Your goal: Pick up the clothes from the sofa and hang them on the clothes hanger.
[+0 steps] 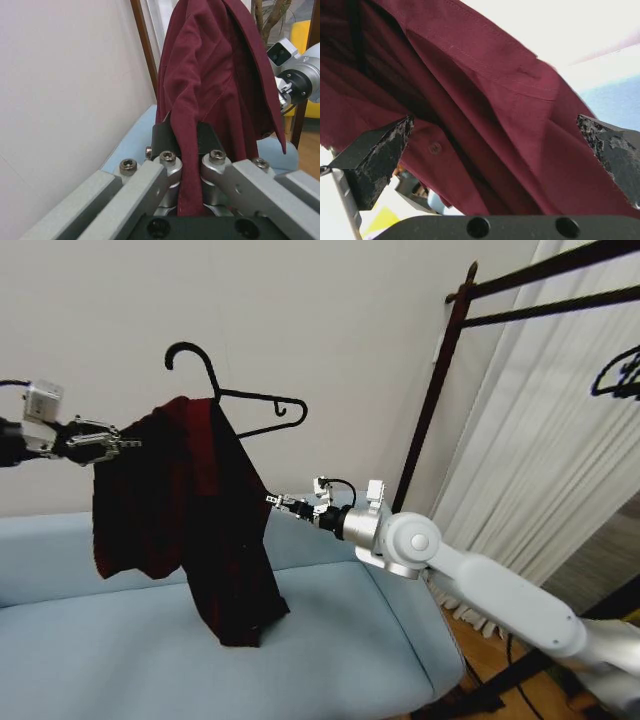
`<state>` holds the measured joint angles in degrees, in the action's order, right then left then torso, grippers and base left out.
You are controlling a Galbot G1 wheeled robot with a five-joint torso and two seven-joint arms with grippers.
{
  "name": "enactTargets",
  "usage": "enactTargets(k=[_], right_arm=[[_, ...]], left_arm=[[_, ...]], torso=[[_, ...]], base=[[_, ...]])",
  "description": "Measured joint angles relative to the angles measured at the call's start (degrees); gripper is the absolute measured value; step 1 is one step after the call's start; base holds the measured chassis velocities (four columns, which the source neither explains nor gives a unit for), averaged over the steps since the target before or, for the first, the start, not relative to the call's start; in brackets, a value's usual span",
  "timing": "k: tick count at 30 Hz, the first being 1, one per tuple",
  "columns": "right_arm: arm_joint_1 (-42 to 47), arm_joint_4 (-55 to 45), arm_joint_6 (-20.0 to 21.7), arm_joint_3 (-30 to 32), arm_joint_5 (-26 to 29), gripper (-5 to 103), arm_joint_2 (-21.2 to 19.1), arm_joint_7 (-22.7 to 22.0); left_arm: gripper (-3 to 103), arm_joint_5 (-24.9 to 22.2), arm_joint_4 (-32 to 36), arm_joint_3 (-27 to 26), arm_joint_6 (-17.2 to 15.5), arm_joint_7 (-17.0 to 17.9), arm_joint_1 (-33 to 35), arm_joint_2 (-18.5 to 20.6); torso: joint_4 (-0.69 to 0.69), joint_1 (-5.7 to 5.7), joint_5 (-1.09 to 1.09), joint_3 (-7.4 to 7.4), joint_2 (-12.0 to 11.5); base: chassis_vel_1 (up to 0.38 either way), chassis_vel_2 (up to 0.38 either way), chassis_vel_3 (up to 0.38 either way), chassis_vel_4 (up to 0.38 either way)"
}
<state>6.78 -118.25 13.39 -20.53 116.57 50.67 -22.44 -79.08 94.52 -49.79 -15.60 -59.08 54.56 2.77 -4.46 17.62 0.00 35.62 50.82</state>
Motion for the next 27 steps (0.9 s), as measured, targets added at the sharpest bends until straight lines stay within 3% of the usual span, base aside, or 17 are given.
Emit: enactTargets(k=[6, 11, 14, 17, 19, 25, 27], right_arm=[[0.01, 2.22, -1.00, 0.25, -1.03, 101, 3.47, -0.44], [0.32, 2.87, -1.38, 0.45, -1.81, 91, 4.50, 0.31], [0.52, 2.96, -1.88, 0.45, -2.50, 75, 5.03, 0.66], [0.53, 2.89, -2.08, 0.38, -2.96, 70, 5.00, 0.80], [0.51, 2.64, -2.09, 0.34, -3.21, 58, 4.47, 1.14], [0.38, 1.77, -2.00, 0.31, -3.73, 41, 2.70, 2.01], [0.45, 1.26, -1.95, 0.29, -4.08, 30, 2.07, 2.13]], left_arm=[[3, 0.02, -0.46, 0.00, 0.01, -0.08, 0.00, -0.02], [3, 0.03, -0.49, -0.02, 0.01, -0.15, -0.05, -0.06], [3, -0.01, -0.55, -0.08, 0.03, -0.15, -0.14, 0.02], [3, -0.12, -0.60, -0.13, 0.07, -0.15, -0.20, 0.20], [3, -0.20, -0.61, -0.20, 0.11, -0.15, -0.29, 0.30], [3, -0.33, -0.51, -0.34, 0.11, 0.00, -0.43, 0.33], [3, -0.45, -0.31, -0.39, 0.11, 0.16, -0.49, 0.29]], torso=[[0.00, 0.00, -0.01, 0.00, 0.00], [-0.02, 0.00, 0.00, 0.00, 0.00], [-0.01, 0.00, 0.00, 0.00, -0.01], [0.00, 0.00, 0.00, 0.00, -0.01], [0.00, 0.00, 0.00, 0.00, -0.01], [-0.01, 0.00, 0.00, 0.00, -0.01], [-0.01, 0.00, 0.00, 0.00, -0.01]], base=[[0.000, 0.000, 0.000, 0.000], [0.000, 0.000, 0.000, 0.000], [0.000, 0.000, 0.000, 0.000], [0.000, 0.000, 0.000, 0.000], [0.000, 0.000, 0.000, 0.000], [0.000, 0.000, 0.000, 0.000], [0.000, 0.000, 0.000, 0.000]])
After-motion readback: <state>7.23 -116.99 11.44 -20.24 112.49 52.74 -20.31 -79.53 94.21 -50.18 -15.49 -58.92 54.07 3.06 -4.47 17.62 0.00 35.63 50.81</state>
